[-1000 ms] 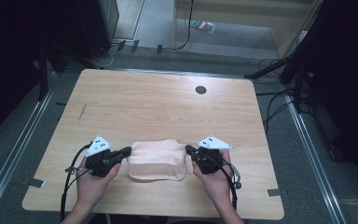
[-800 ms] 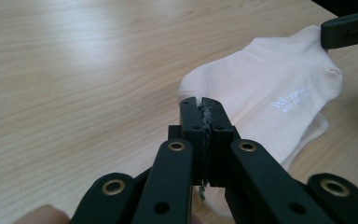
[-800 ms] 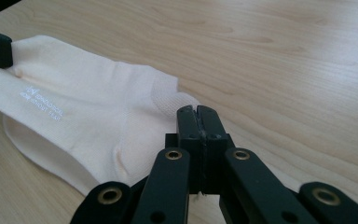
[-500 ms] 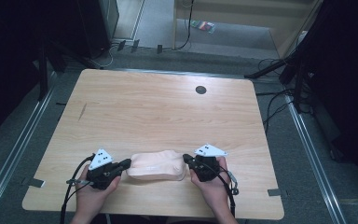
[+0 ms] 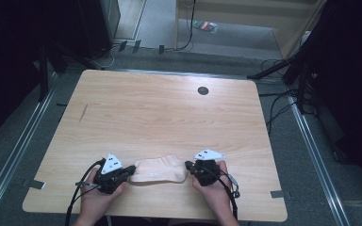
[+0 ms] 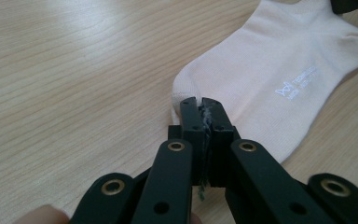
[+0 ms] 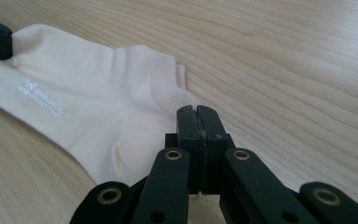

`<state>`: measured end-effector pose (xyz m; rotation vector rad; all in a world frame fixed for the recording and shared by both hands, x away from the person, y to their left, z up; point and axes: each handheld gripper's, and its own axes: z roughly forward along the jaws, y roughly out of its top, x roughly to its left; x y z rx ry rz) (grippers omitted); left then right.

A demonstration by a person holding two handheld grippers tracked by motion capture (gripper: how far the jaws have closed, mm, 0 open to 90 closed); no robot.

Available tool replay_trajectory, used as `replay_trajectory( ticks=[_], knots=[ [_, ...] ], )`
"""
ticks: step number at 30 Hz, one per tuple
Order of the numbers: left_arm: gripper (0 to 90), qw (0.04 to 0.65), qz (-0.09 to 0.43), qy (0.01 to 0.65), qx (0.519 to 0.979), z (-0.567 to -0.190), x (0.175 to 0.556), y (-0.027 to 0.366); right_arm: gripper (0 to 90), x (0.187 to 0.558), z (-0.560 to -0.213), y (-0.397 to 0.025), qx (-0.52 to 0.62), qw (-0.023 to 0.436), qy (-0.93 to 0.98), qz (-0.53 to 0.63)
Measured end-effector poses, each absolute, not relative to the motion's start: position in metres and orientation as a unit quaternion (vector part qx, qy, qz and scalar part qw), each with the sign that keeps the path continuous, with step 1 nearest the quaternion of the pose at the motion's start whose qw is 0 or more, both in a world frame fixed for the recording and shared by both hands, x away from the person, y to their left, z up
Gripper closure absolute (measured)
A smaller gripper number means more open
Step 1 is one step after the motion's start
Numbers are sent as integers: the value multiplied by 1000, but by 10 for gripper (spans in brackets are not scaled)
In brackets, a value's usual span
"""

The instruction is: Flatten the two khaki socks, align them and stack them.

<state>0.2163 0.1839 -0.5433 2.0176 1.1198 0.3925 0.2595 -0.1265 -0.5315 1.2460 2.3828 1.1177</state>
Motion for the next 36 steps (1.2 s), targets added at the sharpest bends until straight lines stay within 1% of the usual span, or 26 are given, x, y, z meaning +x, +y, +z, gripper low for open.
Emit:
replay_trajectory(
  ticks=[5, 11, 19, 31, 33, 34, 35, 36],
  knots=[
    [898, 384, 160, 442, 795, -546, 218, 182, 900, 259, -531, -126, 429, 114, 811, 381],
    [897, 369, 181, 430, 804, -547, 219, 177, 900, 257, -532, -126, 428, 114, 815, 374],
    [896, 372, 188, 433, 799, -549, 220, 179, 900, 257, -537, -125, 431, 111, 821, 357],
    [894, 375, 202, 433, 795, -551, 225, 178, 900, 246, -538, -129, 441, 111, 816, 356],
    [875, 383, 198, 431, 793, -552, 224, 180, 894, 246, -539, -129, 443, 107, 814, 360],
    [842, 391, 195, 433, 789, -552, 223, 180, 879, 247, -539, -130, 442, 104, 813, 365],
    [786, 399, 194, 434, 784, -551, 222, 181, 839, 247, -540, -131, 441, 99, 810, 374],
    [719, 410, 191, 432, 780, -549, 221, 183, 761, 246, -539, -131, 442, 101, 804, 385]
  ],
)
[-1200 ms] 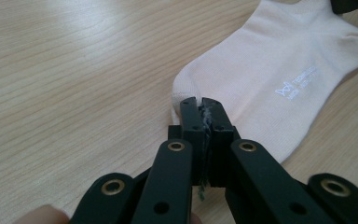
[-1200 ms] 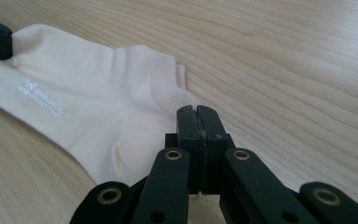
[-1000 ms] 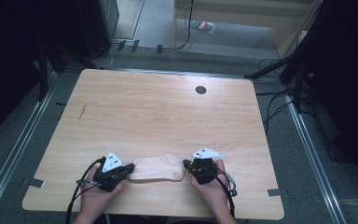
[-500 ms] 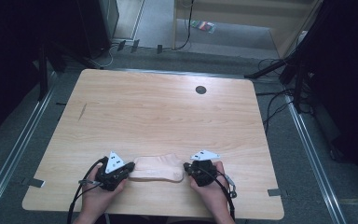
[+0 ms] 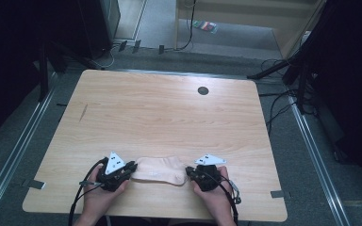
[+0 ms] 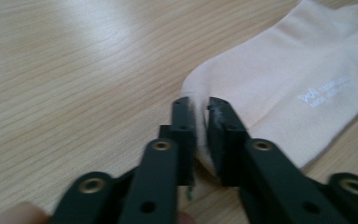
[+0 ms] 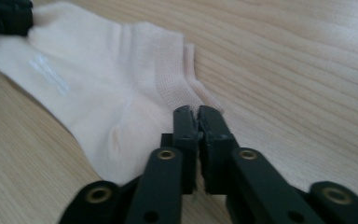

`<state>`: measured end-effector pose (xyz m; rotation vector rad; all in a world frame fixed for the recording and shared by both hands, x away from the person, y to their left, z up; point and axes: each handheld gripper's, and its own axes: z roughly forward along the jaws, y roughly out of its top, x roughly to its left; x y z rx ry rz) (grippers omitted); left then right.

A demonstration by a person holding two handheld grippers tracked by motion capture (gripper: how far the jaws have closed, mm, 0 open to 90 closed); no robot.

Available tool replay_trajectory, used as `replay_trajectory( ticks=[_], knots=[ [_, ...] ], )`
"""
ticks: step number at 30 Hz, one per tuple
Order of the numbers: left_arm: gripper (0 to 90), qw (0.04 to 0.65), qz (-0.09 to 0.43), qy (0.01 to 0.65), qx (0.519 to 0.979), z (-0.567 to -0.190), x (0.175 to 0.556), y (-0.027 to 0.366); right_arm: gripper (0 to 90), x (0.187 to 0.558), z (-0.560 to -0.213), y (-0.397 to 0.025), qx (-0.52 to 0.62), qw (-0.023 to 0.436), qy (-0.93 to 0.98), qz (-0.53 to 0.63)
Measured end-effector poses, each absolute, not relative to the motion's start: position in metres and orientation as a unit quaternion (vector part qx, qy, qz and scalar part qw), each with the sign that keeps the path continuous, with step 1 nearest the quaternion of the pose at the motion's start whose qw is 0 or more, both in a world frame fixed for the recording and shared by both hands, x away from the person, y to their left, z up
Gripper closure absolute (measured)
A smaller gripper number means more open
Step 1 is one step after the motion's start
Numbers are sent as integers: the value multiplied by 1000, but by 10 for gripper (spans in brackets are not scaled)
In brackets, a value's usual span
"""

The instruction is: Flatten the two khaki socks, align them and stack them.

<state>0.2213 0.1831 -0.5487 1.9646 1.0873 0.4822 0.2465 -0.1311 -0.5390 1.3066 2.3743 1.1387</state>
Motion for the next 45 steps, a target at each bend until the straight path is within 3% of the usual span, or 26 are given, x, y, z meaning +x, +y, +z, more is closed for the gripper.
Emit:
replay_trajectory(
  ticks=[4, 7, 9, 14, 24, 37, 42, 45],
  knots=[
    [648, 453, 189, 428, 759, -540, 218, 190, 750, 239, -528, -131, 440, 115, 779, 432],
    [763, 473, 172, 426, 752, -537, 219, 190, 844, 231, -523, -123, 428, 112, 774, 453],
    [824, 463, 160, 422, 763, -540, 220, 186, 890, 228, -524, -114, 414, 104, 787, 445],
    [817, 411, 152, 415, 797, -551, 221, 175, 900, 230, -541, -101, 408, 90, 818, 395],
    [854, 405, 154, 428, 793, -553, 221, 176, 900, 229, -543, -107, 410, 88, 825, 380],
    [840, 427, 109, 451, 776, -553, 226, 185, 900, 231, -543, -107, 409, 83, 825, 381],
    [722, 441, 114, 437, 776, -552, 224, 184, 900, 233, -542, -114, 414, 71, 810, 409],
    [712, 456, 118, 433, 769, -550, 223, 184, 900, 235, -533, -121, 426, 93, 791, 430]
  ],
)
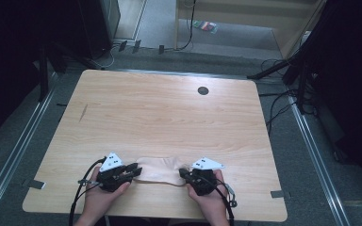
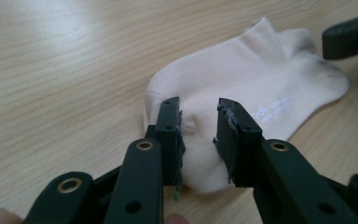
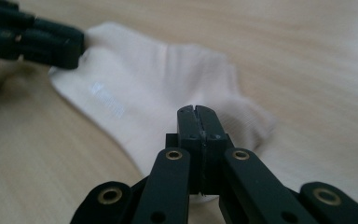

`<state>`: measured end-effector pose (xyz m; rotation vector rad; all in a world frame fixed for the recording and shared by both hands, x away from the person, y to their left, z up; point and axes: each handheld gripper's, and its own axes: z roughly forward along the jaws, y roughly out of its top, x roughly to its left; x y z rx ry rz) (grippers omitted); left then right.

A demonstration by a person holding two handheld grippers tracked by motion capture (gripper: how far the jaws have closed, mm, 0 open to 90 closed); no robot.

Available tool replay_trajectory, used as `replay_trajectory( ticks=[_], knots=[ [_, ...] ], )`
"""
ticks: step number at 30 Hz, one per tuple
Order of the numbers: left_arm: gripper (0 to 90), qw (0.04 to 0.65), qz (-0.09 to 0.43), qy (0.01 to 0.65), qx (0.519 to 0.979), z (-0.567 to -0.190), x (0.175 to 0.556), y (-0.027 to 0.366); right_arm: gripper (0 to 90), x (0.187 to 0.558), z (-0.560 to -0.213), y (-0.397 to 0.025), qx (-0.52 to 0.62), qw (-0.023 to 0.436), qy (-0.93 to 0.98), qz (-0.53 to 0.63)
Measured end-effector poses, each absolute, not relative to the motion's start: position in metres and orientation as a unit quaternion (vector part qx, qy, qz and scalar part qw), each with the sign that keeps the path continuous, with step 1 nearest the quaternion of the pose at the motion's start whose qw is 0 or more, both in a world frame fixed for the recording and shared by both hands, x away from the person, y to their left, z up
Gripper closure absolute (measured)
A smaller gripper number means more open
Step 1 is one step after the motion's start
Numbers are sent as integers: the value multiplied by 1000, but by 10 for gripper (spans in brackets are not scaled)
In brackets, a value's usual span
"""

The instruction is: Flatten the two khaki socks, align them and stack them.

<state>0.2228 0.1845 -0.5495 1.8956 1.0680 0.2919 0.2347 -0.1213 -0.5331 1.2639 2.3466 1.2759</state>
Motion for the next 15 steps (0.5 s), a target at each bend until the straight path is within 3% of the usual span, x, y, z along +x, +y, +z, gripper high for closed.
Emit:
replay_trajectory(
  ticks=[8, 13, 15],
  knots=[
    [728, 454, 123, 432, 769, -549, 224, 186, 900, 246, -539, -125, 442, 112, 786, 418],
    [658, 476, 131, 434, 753, -545, 223, 193, 896, 246, -536, -127, 439, 115, 780, 430],
    [569, 487, 135, 437, 744, -543, 224, 198, 750, 246, -534, -132, 438, 124, 771, 444]
  ],
)
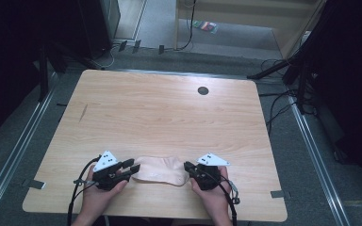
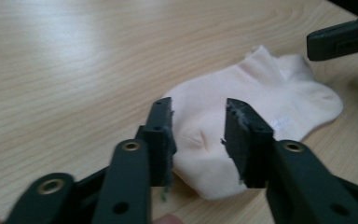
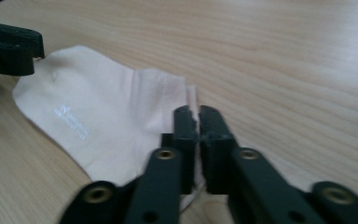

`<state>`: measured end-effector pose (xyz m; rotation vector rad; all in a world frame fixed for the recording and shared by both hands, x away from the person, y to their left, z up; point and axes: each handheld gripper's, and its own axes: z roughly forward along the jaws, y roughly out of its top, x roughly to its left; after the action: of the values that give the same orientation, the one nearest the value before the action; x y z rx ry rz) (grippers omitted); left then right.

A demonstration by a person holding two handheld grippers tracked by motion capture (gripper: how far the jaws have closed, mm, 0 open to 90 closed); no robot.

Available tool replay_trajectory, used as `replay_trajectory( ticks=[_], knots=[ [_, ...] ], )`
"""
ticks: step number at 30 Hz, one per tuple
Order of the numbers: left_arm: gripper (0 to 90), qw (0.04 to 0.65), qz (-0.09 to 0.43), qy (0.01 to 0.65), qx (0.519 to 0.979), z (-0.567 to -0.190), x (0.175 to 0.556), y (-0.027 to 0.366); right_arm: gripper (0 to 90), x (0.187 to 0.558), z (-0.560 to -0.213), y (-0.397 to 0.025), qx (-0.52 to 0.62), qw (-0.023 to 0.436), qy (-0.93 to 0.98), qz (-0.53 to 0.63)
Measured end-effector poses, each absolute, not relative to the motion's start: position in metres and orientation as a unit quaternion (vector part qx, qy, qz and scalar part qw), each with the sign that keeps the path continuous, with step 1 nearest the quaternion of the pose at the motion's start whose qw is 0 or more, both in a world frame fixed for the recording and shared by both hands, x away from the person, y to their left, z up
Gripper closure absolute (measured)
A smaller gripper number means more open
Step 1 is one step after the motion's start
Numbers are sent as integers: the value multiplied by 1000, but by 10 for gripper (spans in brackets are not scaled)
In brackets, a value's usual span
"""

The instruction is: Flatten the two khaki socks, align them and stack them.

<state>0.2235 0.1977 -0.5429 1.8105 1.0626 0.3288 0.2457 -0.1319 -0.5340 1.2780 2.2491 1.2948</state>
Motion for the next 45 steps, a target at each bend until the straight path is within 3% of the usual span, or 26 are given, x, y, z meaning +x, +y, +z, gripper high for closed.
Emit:
replay_trajectory(
  ticks=[9, 13, 28, 45],
  knots=[
    [212, 512, 169, 464, 703, -532, 223, 223, 218, 249, -521, -153, 447, 154, 739, 480],
    [150, 516, 184, 474, 689, -530, 223, 235, 141, 252, -518, -164, 458, 160, 728, 484],
    [130, 501, 188, 510, 673, -530, 228, 276, 136, 255, -513, -203, 489, 179, 705, 481],
    [109, 470, 201, 562, 650, -542, 213, 337, 139, 238, -518, -283, 539, 219, 669, 463]
  ],
)
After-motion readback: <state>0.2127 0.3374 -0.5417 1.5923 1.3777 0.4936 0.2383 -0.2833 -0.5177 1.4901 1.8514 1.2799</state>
